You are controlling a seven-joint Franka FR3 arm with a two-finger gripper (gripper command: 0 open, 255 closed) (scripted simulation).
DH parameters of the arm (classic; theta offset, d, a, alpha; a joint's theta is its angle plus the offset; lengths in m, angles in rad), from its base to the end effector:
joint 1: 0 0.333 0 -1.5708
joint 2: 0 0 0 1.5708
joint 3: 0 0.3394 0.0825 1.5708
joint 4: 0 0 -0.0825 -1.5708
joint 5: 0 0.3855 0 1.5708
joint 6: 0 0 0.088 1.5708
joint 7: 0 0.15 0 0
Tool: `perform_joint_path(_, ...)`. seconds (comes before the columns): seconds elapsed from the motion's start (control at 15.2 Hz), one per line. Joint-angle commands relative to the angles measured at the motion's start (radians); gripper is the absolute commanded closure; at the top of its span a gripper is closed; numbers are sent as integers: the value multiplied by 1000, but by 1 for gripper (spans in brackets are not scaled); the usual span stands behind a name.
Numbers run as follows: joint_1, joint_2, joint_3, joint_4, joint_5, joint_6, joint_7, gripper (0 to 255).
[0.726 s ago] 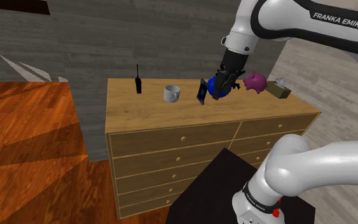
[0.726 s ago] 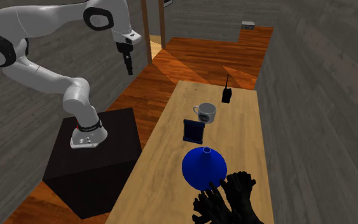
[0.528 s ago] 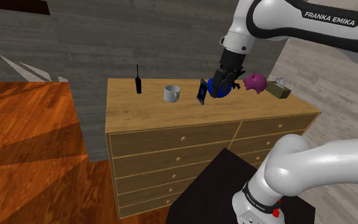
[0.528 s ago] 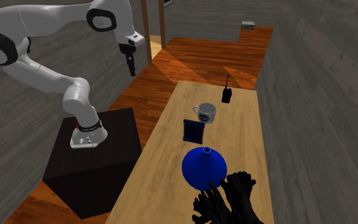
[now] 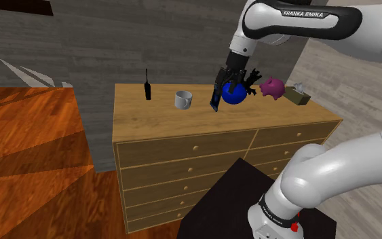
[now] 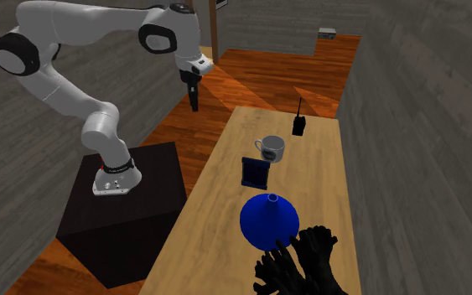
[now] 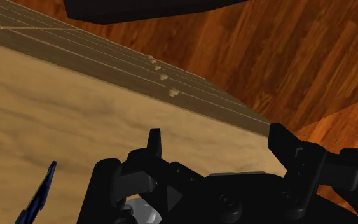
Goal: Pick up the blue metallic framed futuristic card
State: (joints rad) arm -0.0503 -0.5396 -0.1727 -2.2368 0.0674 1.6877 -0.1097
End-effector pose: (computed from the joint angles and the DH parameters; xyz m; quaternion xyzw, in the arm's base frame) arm 0.3679 -0.0839 0.5468 -0.9958 0.0483 -0.0038 0.0779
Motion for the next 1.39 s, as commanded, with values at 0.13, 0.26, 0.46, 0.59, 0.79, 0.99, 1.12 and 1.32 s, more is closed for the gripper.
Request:
perform_joint_path(0.13, -22, 134, -67, 74, 21, 53, -31, 0)
perform_joint_path(0.26, -30, 201, -97, 117, 39, 71, -45, 0)
perform_joint_path(0.46, -44, 304, -142, 189, 75, 90, -69, 0)
perform_joint_path(0.59, -55, 375, -171, 241, 105, 98, -87, 0)
perform_joint_path(0.79, -77, 484, -210, 326, 159, 101, -115, 0)
perform_joint_path(0.99, -107, 597, -242, 420, 220, 93, -143, 0)
perform_joint_path(1.12, -132, 674, -260, 487, 264, 82, -159, 0)
perform_joint_path(1.32, -180, 791, -277, 597, 331, 58, -178, 0)
